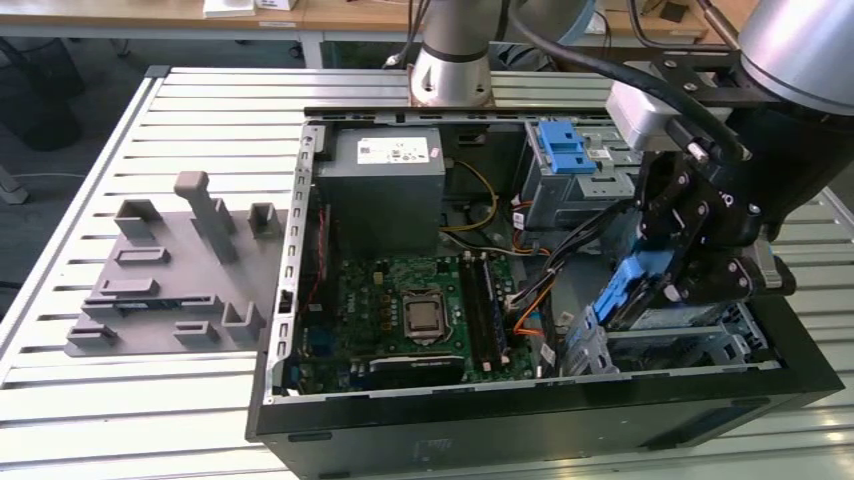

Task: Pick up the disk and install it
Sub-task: 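Insert the disk into the insertion slot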

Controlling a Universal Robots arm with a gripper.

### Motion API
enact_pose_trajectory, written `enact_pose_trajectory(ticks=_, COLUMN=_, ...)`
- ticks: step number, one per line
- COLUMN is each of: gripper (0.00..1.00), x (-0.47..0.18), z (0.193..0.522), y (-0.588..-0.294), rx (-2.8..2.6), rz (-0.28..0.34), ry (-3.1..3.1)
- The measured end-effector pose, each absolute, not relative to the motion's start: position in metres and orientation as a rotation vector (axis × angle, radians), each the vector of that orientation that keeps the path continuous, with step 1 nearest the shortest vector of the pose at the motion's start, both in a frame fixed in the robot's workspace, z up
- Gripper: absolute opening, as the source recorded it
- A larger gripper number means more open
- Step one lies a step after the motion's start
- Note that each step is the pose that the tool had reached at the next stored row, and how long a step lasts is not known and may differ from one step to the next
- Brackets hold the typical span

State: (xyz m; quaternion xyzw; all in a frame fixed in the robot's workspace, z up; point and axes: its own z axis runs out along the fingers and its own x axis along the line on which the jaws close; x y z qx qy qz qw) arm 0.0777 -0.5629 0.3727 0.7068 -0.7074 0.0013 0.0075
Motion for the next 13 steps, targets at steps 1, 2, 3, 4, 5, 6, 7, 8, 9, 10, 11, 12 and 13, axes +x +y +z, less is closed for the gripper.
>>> enact_pose_trajectory(ticks=1, gripper=0.44, x=0.078, z=0.372, y=-0.563, rx=2.21, rz=0.004, ry=-2.212)
enact_pose_trajectory(ticks=2, gripper=0.44, x=0.078, z=0.371, y=-0.563, rx=2.21, rz=0.003, ry=-2.212)
enact_pose_trajectory(ticks=3, gripper=0.44, x=0.078, z=0.37, y=-0.563, rx=2.21, rz=0.004, ry=-2.212)
enact_pose_trajectory(ticks=4, gripper=0.44, x=0.078, z=0.369, y=-0.563, rx=2.21, rz=0.004, ry=-2.212)
enact_pose_trajectory(ticks=5, gripper=0.44, x=0.078, z=0.367, y=-0.563, rx=2.21, rz=0.004, ry=-2.212)
enact_pose_trajectory(ticks=6, gripper=0.44, x=0.078, z=0.365, y=-0.563, rx=2.21, rz=0.004, ry=-2.212)
enact_pose_trajectory(ticks=7, gripper=0.42, x=0.078, z=0.363, y=-0.563, rx=2.21, rz=0.004, ry=-2.212)
enact_pose_trajectory(ticks=8, gripper=0.36, x=0.078, z=0.361, y=-0.563, rx=2.21, rz=0.004, ry=-2.212)
enact_pose_trajectory(ticks=9, gripper=0.36, x=0.078, z=0.36, y=-0.563, rx=2.21, rz=0.004, ry=-2.212)
enact_pose_trajectory(ticks=10, gripper=0.3, x=0.078, z=0.358, y=-0.563, rx=2.21, rz=0.004, ry=-2.212)
enact_pose_trajectory(ticks=11, gripper=0.24, x=0.078, z=0.357, y=-0.563, rx=2.21, rz=0.004, ry=-2.212)
enact_pose_trajectory(ticks=12, gripper=0.18, x=0.078, z=0.356, y=-0.563, rx=2.21, rz=0.004, ry=-2.212)
enact_pose_trajectory(ticks=13, gripper=0.18, x=0.078, z=0.356, y=-0.563, rx=2.21, rz=0.004, ry=-2.212)
